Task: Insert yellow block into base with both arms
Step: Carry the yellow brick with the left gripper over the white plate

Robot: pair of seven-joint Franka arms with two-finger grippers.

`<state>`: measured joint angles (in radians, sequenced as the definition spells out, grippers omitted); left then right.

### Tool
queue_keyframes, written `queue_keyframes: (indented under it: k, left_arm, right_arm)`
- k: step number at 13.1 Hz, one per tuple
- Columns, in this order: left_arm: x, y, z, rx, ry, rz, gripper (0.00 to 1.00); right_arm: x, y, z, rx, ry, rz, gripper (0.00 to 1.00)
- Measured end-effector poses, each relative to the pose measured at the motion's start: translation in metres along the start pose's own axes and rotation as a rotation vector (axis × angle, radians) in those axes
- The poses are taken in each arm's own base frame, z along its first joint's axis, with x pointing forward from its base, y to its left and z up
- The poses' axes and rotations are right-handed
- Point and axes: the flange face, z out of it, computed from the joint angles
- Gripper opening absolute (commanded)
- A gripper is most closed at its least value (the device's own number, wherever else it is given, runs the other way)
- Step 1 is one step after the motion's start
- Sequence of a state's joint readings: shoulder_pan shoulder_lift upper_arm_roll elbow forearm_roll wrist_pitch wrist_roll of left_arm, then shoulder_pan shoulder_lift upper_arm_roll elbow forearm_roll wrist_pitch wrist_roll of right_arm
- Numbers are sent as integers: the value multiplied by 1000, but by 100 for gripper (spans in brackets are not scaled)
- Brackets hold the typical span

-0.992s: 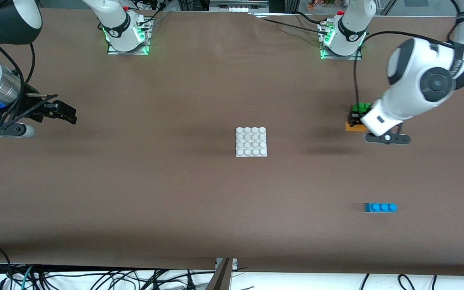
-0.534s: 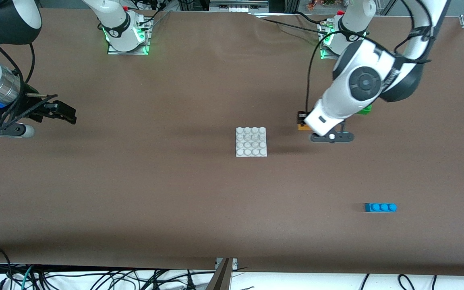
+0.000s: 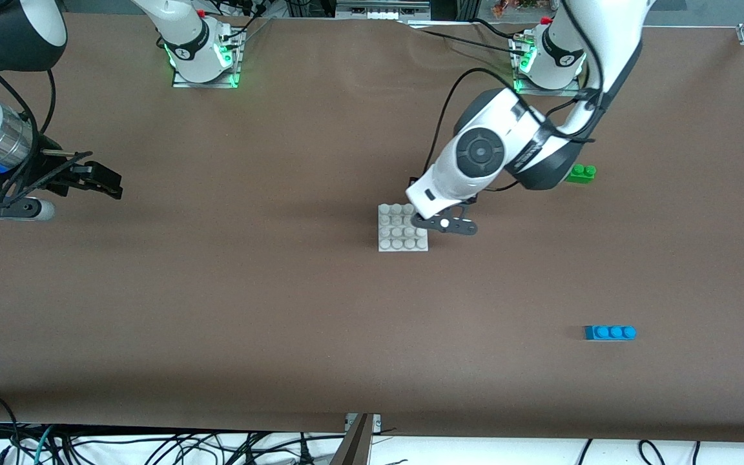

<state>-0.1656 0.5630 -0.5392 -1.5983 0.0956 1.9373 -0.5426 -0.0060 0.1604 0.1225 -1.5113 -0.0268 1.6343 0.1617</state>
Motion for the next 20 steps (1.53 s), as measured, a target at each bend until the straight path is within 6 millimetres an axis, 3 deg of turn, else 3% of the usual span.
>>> queue_keyframes:
  k: [3,6,8,20]
  left_arm:
    - [8,33,35,23,69,-44,43]
    - [16,50,74,30,132,-105,43]
    - [18,51,90,40,135,-115,43]
    - [17,45,95,77,99,-128,42]
  right_arm:
    - [0,0,0,-1,0,0,100]
    - [0,0,0,-1,0,0,100]
    - [0,0,0,-1,0,0,100]
    - [0,0,0,-1,0,0,100]
